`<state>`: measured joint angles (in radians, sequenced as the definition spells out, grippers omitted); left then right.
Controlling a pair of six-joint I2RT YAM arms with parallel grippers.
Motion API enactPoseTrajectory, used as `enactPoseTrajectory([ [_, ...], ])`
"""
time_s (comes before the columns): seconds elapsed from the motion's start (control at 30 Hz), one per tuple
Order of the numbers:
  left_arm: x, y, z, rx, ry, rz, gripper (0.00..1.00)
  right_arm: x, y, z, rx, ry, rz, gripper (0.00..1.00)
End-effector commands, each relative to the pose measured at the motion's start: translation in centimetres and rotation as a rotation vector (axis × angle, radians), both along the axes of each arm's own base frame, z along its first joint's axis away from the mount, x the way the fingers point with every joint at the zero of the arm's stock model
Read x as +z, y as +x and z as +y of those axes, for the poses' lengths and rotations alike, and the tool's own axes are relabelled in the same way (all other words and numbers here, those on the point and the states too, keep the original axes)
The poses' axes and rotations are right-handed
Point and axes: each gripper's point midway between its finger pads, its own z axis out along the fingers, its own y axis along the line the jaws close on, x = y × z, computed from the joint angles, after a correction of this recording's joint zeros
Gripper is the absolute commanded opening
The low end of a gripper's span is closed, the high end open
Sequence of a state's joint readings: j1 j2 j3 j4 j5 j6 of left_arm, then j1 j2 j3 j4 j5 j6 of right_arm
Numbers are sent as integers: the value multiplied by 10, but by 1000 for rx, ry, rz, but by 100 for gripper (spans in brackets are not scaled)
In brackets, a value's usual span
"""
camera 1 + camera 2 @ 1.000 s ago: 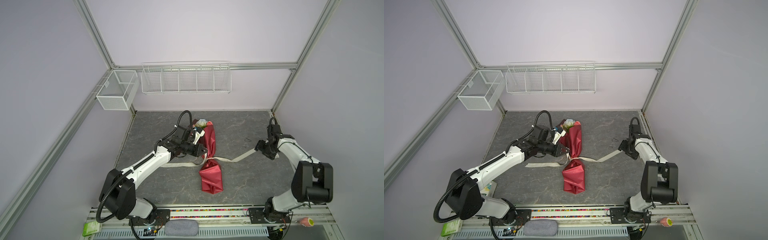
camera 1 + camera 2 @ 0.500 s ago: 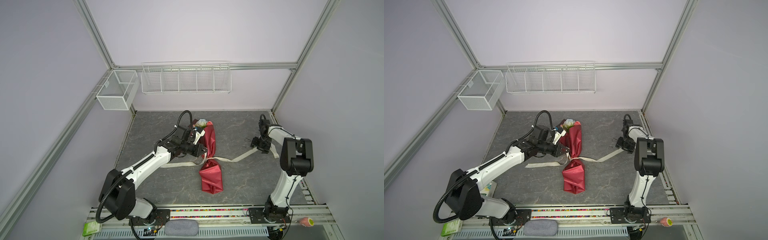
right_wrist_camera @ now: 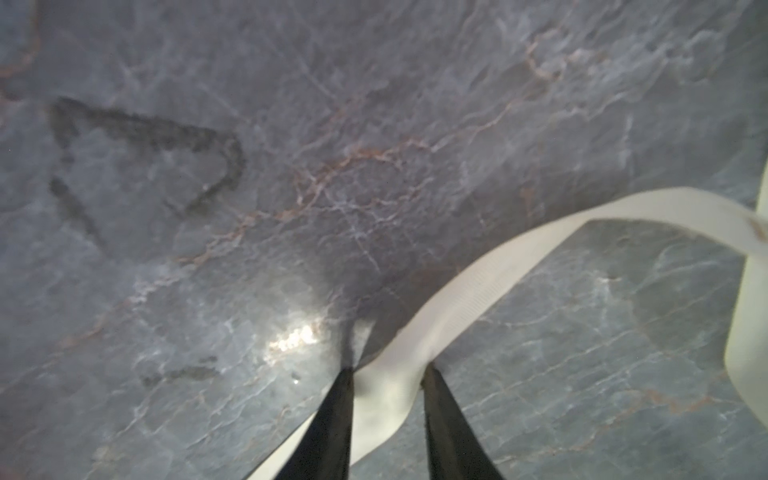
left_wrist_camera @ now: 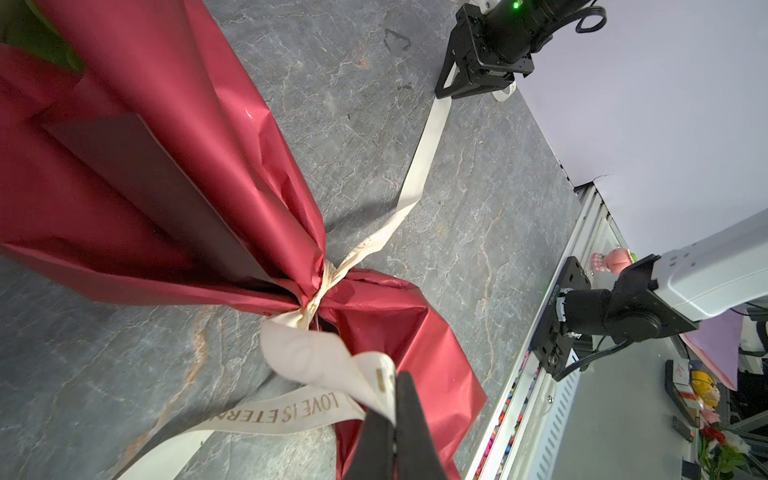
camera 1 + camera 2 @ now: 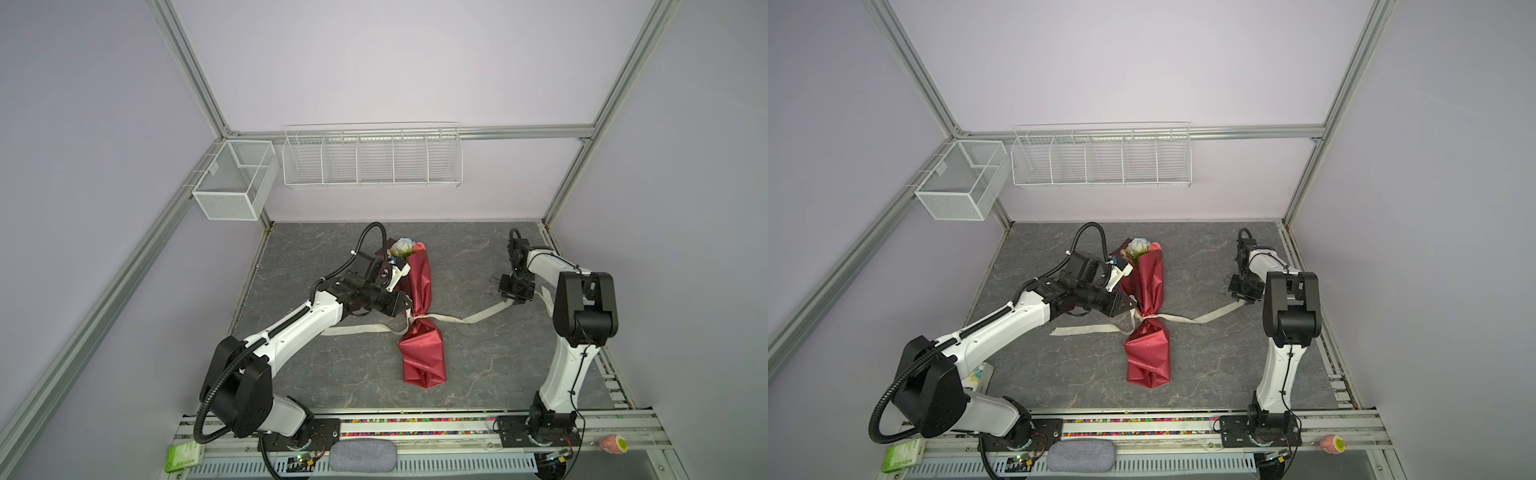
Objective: Tie the bouquet of fake flowers
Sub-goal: 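Lift the far ribbon end with the right gripper and carry it over the cone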
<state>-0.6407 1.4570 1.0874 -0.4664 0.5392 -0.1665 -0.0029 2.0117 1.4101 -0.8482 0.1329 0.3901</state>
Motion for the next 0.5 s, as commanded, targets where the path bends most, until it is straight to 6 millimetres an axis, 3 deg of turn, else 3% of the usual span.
enactPoseTrajectory([
  [0.0, 8, 2, -1, -10, 6, -29, 0, -19, -16, 1, -12, 4, 58, 17],
  [0.07, 7, 2, -1, -4, 3, -28, 0, -14, -15, 1, -16, 5, 30, 9],
  [0.23, 8, -1, -2, -1, -16, -22, 0, 23, -5, 6, -5, 22, -114, 7],
  [0.33, 10, -1, 0, 2, -27, -46, 0, 63, 1, 16, 15, 44, -224, 6],
  [0.47, 15, -2, 1, -9, -51, -116, 0, 125, 8, 54, 77, 152, -394, 6],
])
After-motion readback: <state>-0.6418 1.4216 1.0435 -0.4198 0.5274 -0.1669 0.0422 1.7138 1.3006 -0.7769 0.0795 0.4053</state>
